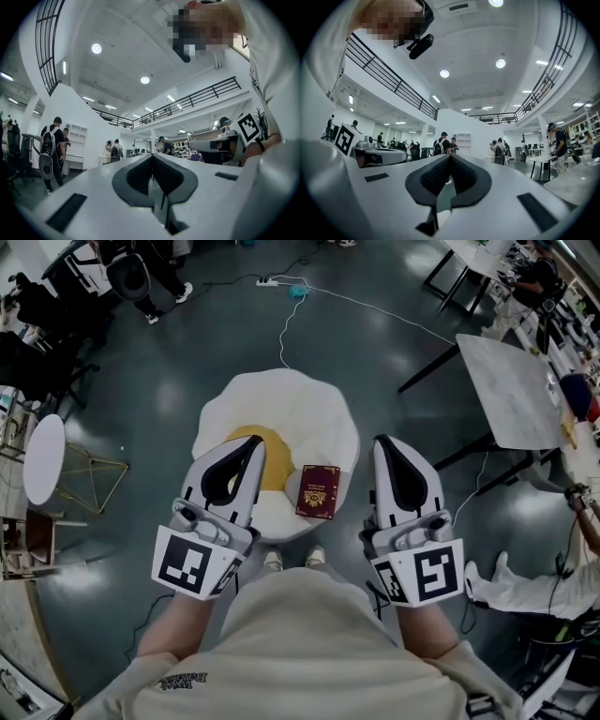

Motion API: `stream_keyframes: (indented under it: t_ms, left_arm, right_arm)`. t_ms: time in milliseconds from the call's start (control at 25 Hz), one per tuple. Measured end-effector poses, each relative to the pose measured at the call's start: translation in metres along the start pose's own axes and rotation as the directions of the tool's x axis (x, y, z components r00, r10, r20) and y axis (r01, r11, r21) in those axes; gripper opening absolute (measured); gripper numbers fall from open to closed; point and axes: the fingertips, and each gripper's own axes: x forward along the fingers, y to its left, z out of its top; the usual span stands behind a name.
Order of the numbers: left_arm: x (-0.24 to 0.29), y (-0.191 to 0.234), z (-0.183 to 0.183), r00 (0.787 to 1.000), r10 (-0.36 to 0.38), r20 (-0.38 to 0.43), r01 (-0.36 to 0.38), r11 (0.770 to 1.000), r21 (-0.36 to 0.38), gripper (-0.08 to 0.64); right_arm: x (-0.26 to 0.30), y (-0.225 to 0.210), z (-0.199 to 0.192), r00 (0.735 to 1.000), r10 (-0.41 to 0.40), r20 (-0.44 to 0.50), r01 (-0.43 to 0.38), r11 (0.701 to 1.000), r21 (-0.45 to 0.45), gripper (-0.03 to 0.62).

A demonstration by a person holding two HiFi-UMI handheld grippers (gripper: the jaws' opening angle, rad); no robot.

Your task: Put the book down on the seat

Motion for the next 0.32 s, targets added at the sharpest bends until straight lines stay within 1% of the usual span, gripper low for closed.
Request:
stream_keyframes:
  t_ms: [320]
  left_arm:
    - [-0.0055,-0.0108,0.0012,1.000,-0.004,0.005,0.004,1.000,0.000,0.005]
  right_arm:
    - [-0.0100,0.0063,-0.0005,1.000,0.004,0.000,-0.004,1.000,-0.005,0.002]
